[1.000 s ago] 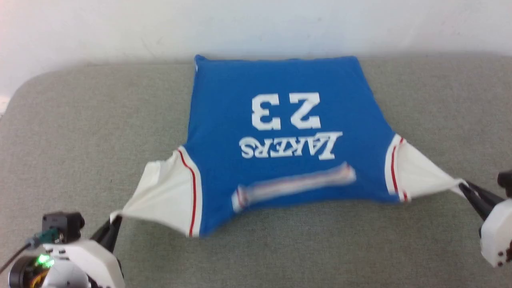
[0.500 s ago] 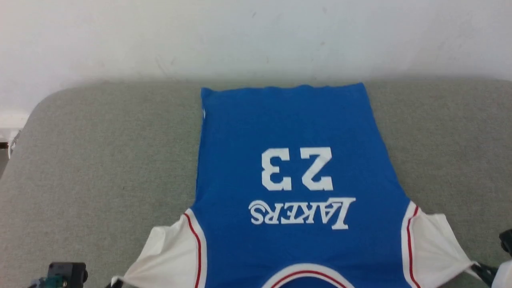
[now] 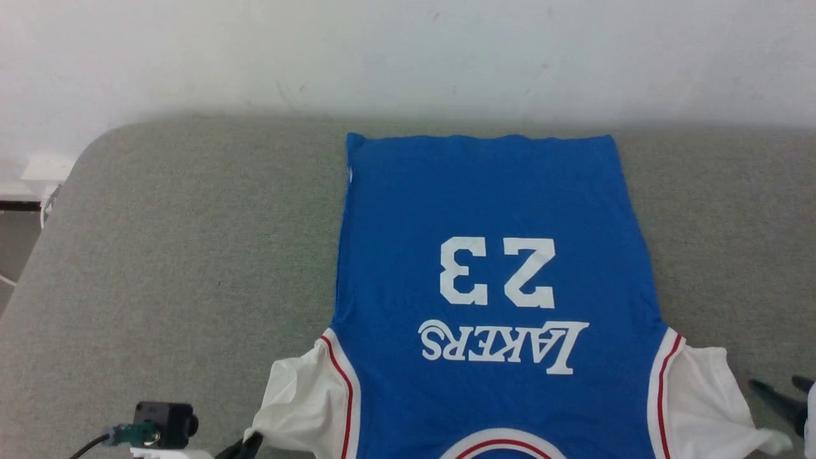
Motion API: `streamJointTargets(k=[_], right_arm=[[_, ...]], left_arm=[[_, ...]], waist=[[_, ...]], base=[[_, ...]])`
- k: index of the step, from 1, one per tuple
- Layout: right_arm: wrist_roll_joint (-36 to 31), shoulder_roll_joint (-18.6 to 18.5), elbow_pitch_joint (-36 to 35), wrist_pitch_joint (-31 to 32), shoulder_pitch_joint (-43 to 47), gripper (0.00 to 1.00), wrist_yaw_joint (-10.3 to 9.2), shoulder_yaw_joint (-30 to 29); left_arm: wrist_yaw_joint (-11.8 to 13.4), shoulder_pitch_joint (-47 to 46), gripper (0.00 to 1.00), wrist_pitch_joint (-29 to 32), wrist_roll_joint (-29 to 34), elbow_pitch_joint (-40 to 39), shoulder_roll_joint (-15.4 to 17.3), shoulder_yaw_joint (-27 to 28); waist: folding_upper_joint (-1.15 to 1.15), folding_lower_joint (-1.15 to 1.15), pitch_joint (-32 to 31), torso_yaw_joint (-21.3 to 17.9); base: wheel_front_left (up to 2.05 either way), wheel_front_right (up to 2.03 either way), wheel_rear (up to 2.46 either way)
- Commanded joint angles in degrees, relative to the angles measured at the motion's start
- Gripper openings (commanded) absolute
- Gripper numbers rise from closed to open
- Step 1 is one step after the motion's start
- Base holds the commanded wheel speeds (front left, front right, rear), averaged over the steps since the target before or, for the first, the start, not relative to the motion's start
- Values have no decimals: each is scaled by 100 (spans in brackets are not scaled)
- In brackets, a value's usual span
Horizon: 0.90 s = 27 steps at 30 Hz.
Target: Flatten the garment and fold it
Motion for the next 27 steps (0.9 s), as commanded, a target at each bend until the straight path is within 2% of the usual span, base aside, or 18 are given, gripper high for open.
streamJointTargets(k=[1,4,7,11,15,20,27], right_arm=[[2,226,-69,345,-303,100,-11,-367],[-251,469,-298,847,-790,100,-11,-780],[-483,575,-443,1190,-1210,100,-11,-903],[-816,792,-481,1873,-2208,100,-11,-1139],[-1208,790,-159,2535,-3120,100,-11,-1169],[-1761,757,492,3079,-4267,100,-11,-1409],[-2787,744,1292,3405,-5502,100,-11,-1706]], left_arm=[[-13,-199,0,-18,46,-142,-101,-20],[8,-448,0,-34,178,-368,-221,-102],[23,-576,0,-23,274,-543,-276,-169],[50,-826,0,-12,477,-931,-393,-312],[59,-966,0,-21,629,-1192,-528,-475],[37,-1132,0,-145,670,-1448,-757,-558],[-93,-1444,0,-287,842,-1578,-981,-736]], waist=[[0,0,276,293],[0,0,626,576],[0,0,887,754],[0,0,1460,1172],[0,0,1886,1538],[0,0,2368,1901],[0,0,2804,2319]], base=[[0,0,0],[0,0,0],[0,0,0],[0,0,0],[0,0,0],[0,0,0],[0,0,0]])
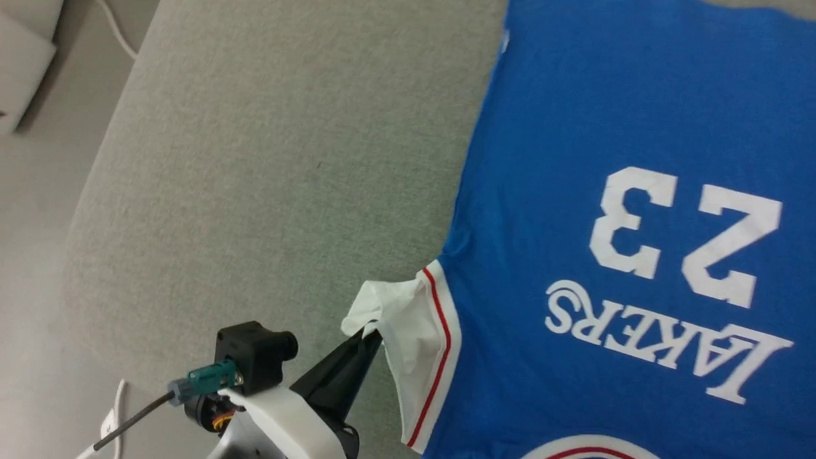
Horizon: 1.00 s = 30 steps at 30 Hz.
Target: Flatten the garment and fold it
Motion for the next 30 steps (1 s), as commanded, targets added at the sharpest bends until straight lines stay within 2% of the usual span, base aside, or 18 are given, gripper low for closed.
streamJointTargets(k=[1,6,9,16,17,18,26,30], right_arm=[[-157,36,108,42,-141,100,-4,-21],[-608,-106,412,-71,-430,100,-4,12],[-734,-114,620,-183,-536,100,-4,-221],[-900,-185,882,-249,-342,100,-4,-246],[-878,-175,919,-238,-302,19,-4,-237],[-853,-173,953,-223,-269,0,-4,-222],[-657,-215,1125,-425,-55,0,-4,13],[-385,-294,1131,-627,210,0,-4,365]], left_arm=[[-51,-92,0,-48,54,-5,-44,-35],[-134,-203,0,-136,116,114,-169,-151],[-197,-247,0,-177,84,204,-267,-222],[-266,-290,0,-275,65,433,-337,-258],[-270,-296,0,-283,64,461,-338,-258],[-270,-305,0,-290,66,486,-338,-253],[-208,-261,0,-396,-14,671,-325,-115],[-164,-161,0,-501,-92,846,-345,-33]], waist=[[0,-1,630,603],[0,-1,797,729],[0,-1,849,796],[0,-1,883,810],[0,-1,874,798],[0,-1,865,783],[0,-1,469,458],[0,-1,90,174]], base=[[0,0,0],[0,0,0],[0,0,0],[0,0,0],[0,0,0],[0,0,0],[0,0,0],[0,0,0]])
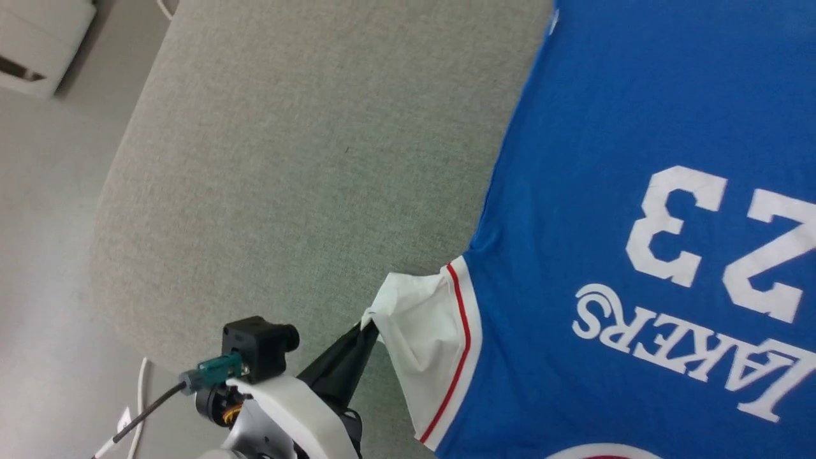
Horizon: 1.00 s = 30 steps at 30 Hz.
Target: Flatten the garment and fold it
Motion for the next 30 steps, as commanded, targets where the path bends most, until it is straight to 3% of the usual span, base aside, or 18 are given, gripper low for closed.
streamJointTargets(k=[1,7,14,21,26,30], right_arm=[[171,-37,147,16,433,0,-5,183],[920,-159,-242,-317,1134,0,-5,768],[1766,-348,-1034,-558,2282,0,-5,1043],[2197,-88,-2085,-420,3863,0,-5,624],[2124,39,-2877,-279,4958,0,-5,79],[2113,459,-3308,-39,5674,0,-5,-434]], left_arm=[[37,60,0,-64,-51,65,-30,49],[197,269,0,-144,-102,287,67,212],[401,632,0,-172,-236,365,194,390],[548,1043,0,-254,-385,368,286,541],[617,1240,0,-302,-434,335,384,643],[646,1300,0,-309,-444,301,416,662]], waist=[[0,0,-474,-400],[0,0,-1185,-966],[0,0,-1861,-1551],[0,0,-2385,-1948],[0,0,-2535,-2055],[0,0,-2576,-2070]], base=[[0,0,0],[0,0,0],[0,0,0],[0,0,0],[0,0,0],[0,0,0]])
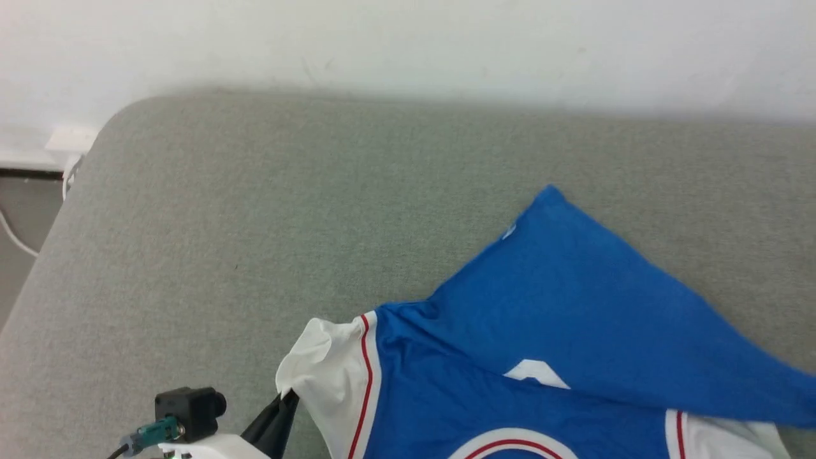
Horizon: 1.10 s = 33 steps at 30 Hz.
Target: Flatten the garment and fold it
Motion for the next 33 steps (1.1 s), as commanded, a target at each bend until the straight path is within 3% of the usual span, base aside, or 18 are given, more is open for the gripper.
streamJointTargets(k=[1,8,14,15,16,26,33], right_arm=[[2,263,-197,107,293,0,-4,-155],[-249,656,-335,159,924,0,-4,-295],[-319,684,-193,47,931,0,-4,-247],[-321,658,-210,-5,882,92,-4,-235],[-320,637,-232,-52,819,100,-4,-235],[30,349,-906,145,-727,100,-4,456],[-216,378,-516,510,-2214,100,-4,1418]], left_arm=[[45,59,0,-55,-16,-22,38,28],[51,60,0,-47,-17,-44,45,8],[55,24,0,-5,0,-67,46,-37],[54,12,0,5,4,-79,48,-46],[55,-1,0,13,8,-92,50,-49],[41,-227,0,32,109,-262,12,-126],[-9,-586,0,11,322,-415,-144,-316]], waist=[[0,1,-211,-208],[0,1,-181,-154],[0,1,-151,-89],[0,1,-135,-69],[0,1,-116,-50],[0,1,320,310],[0,1,845,860]], base=[[0,0,0],[0,0,0],[0,0,0],[0,0,0],[0,0,0],[0,0,0],[0,0,0]])
